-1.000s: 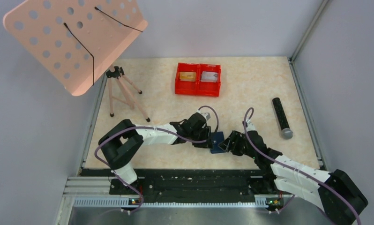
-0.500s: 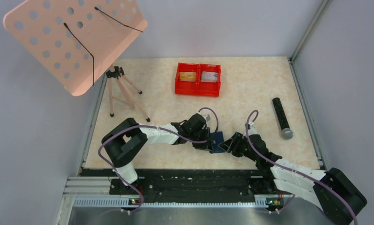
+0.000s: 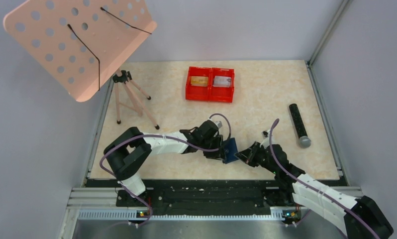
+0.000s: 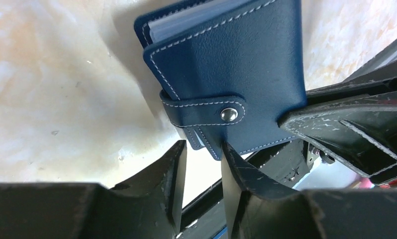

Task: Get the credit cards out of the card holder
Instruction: Open the card holder at the center of the board.

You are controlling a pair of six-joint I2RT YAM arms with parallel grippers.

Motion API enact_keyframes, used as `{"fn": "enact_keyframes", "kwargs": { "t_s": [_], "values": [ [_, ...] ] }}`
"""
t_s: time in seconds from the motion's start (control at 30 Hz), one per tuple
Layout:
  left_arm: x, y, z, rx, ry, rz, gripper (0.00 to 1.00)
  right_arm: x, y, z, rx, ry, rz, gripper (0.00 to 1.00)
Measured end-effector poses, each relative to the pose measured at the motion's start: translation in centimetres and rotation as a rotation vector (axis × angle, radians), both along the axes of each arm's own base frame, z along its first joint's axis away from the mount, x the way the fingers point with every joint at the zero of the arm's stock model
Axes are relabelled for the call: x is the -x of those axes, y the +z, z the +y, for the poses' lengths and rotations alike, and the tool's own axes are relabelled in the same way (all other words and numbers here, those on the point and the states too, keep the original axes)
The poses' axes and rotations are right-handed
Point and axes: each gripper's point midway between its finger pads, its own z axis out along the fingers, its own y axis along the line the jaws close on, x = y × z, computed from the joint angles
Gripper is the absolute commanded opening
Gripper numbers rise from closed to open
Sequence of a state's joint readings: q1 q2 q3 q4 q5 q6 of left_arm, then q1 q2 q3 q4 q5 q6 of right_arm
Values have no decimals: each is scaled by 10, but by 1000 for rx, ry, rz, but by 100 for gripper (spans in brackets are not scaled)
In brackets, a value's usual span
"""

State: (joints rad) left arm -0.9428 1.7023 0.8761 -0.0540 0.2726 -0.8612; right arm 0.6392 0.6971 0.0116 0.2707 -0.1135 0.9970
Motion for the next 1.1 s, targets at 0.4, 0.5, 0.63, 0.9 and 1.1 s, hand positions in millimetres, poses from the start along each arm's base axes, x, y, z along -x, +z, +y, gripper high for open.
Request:
{"fn": "enact_keyframes", "kwargs": {
  "t_s": [0.4,0.5,0.63,0.9,1.1],
  "values": [
    [-24,58,-7,3,22,-132,52,9,4,1,-13,34,10,0],
    [-25,53,-9,-8,9,-128,53,10,4,2,-14,37,12,0],
    [-23,36,-7,-48,-13,-101,53,10,3,2,-15,37,17,0],
    [-20,14,-3,-107,-36,-70,52,11,4,3,-19,42,17,0],
    [-18,8,-5,-112,-46,-50,44,12,0,3,-11,42,27,0]
  ]
}}
